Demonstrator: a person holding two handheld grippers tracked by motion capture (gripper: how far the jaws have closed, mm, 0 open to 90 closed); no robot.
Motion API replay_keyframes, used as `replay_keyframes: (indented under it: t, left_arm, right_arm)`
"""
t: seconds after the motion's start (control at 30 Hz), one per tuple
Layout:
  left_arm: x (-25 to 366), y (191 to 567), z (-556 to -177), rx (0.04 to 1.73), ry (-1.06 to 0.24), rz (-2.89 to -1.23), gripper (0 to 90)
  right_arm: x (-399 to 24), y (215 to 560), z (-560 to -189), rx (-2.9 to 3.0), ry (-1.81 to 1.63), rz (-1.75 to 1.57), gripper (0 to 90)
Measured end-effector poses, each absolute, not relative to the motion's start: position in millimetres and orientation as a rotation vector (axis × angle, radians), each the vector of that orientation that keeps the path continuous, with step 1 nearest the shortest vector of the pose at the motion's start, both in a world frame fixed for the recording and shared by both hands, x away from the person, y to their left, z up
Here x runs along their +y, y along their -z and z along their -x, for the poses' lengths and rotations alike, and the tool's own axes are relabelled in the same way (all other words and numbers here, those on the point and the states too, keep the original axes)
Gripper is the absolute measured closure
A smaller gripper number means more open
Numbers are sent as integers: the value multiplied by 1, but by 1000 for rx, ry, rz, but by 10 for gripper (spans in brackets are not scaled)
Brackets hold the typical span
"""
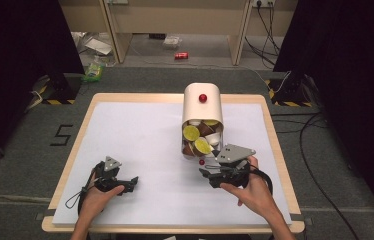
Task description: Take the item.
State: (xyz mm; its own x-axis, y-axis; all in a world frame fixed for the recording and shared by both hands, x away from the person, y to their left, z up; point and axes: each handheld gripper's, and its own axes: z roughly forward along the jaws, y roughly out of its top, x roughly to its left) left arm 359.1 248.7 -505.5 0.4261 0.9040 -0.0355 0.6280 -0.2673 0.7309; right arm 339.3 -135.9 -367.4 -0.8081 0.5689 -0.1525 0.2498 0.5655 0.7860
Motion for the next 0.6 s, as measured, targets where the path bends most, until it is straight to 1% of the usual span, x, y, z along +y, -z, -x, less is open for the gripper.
replay_keyframes:
  t: [0.37, 0.6]
  left_arm:
    - [249, 506, -359, 1289, -518, -2000, 2]
    - [249, 506, -359, 1290, -518, -2000, 2]
  right_arm:
    - [-135, 367, -338, 2424, -1106, -658, 321]
    - [-136, 365, -342, 2370, -1161, -695, 316]
